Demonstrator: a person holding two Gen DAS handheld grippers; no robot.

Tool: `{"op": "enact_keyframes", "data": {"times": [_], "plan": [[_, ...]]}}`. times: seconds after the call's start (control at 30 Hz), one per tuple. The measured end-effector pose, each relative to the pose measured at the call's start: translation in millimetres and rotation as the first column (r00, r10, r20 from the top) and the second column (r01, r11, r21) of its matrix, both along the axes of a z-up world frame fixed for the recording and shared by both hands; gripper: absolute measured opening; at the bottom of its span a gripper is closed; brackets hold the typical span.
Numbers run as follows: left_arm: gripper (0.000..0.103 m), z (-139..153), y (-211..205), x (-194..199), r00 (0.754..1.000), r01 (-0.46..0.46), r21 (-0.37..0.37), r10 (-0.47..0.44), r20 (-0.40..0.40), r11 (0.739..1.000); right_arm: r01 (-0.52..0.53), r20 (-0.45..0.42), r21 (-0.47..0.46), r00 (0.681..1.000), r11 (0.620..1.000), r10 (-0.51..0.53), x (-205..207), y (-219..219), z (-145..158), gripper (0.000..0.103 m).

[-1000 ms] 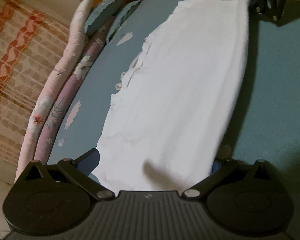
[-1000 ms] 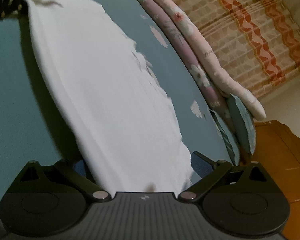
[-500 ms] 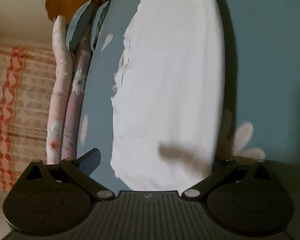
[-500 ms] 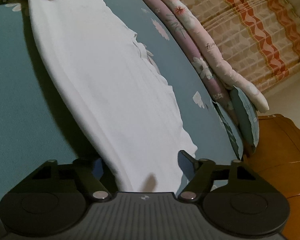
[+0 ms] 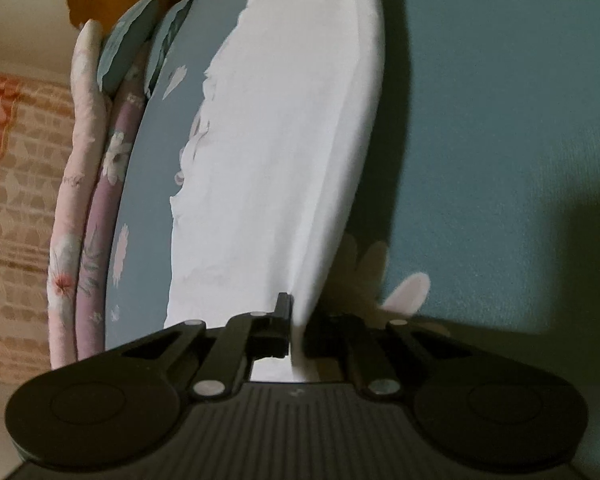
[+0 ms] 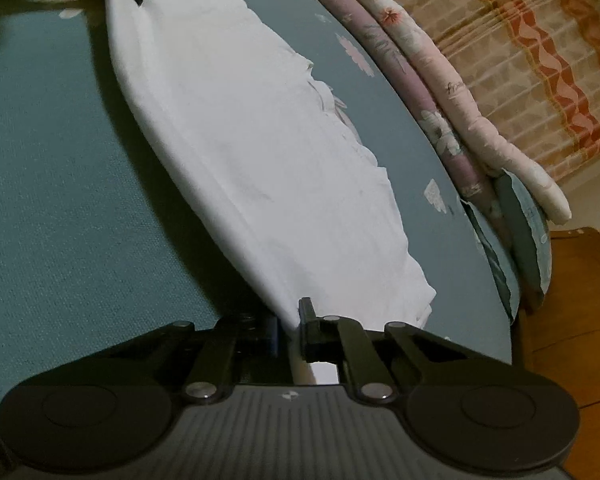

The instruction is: Fold clothes

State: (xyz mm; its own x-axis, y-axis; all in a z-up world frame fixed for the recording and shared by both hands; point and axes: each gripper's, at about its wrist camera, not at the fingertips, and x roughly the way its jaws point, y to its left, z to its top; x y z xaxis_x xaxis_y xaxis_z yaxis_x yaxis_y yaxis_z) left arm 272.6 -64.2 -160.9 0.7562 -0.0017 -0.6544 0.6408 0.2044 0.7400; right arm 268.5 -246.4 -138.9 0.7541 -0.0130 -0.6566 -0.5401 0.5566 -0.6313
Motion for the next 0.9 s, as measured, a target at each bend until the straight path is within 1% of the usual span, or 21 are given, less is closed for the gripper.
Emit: {"op": "enact_keyframes", "data": {"times": [0.17, 0.33, 0.47, 0.57, 0.73, 0.77, 0.8, 0.83, 0.87, 0.9], "plan": [[0.001, 10.2, 2.8, -4.5, 1.000, 0.001, -0.014, 0.000, 0.023, 1.000, 0.001, -0.008, 0.025, 1.000, 1.000, -0.001, -5.2, -2.4, 9.6, 0.007], [0.001, 27.8, 4.4, -7.9, 0.999, -0.016, -0.052, 0.019, 0.049, 0.999, 0.003, 0.005, 0.051, 1.000, 0.999, -0.004, -6.6, -5.0, 31.9, 0.006], [0.001, 40.3, 9.3, -16.4, 0.998, -0.022, -0.058, 0.025, 0.053, 0.998, -0.004, -0.017, 0.082, 1.000, 0.997, 0.005, -12.8, -6.0, 48.7, 0.005], [0.001, 48.7, 15.0, -31.2, 0.999, -0.026, -0.074, 0.029, 0.033, 0.997, -0.014, -0.038, 0.096, 0.999, 0.995, 0.018, -26.3, -5.9, 57.3, 0.004], [0.000, 56.3, 20.6, -74.2, 1.000, -0.020, -0.080, 0.020, 0.000, 0.997, -0.009, -0.094, 0.120, 0.995, 0.993, 0.020, -59.9, -9.6, 66.4, 0.004], [0.000, 57.0, 21.9, -82.5, 1.000, -0.022, -0.081, 0.022, 0.000, 0.996, -0.005, -0.105, 0.128, 0.994, 0.992, 0.018, -67.3, -11.3, 68.5, 0.003], [0.000, 57.1, 23.2, -88.6, 1.000, -0.026, -0.080, 0.026, 0.007, 0.996, 0.000, -0.116, 0.135, 0.993, 0.991, 0.016, -74.8, -12.9, 70.5, 0.000], [0.000, 56.5, 24.7, -92.3, 0.999, -0.030, -0.078, 0.032, 0.019, 0.997, 0.007, -0.131, 0.140, 0.991, 0.990, 0.012, -81.2, -14.2, 72.1, 0.000], [0.000, 56.5, 26.1, -95.1, 0.999, -0.040, -0.078, 0.042, 0.023, 0.996, 0.013, -0.123, 0.130, 0.992, 0.991, 0.004, -87.7, -14.3, 72.6, 0.000], [0.011, 56.6, 27.0, -97.1, 0.998, -0.049, -0.075, 0.051, 0.024, 0.996, 0.018, -0.111, 0.116, 0.994, 0.993, -0.005, -94.3, -14.1, 72.9, 0.000]]}}
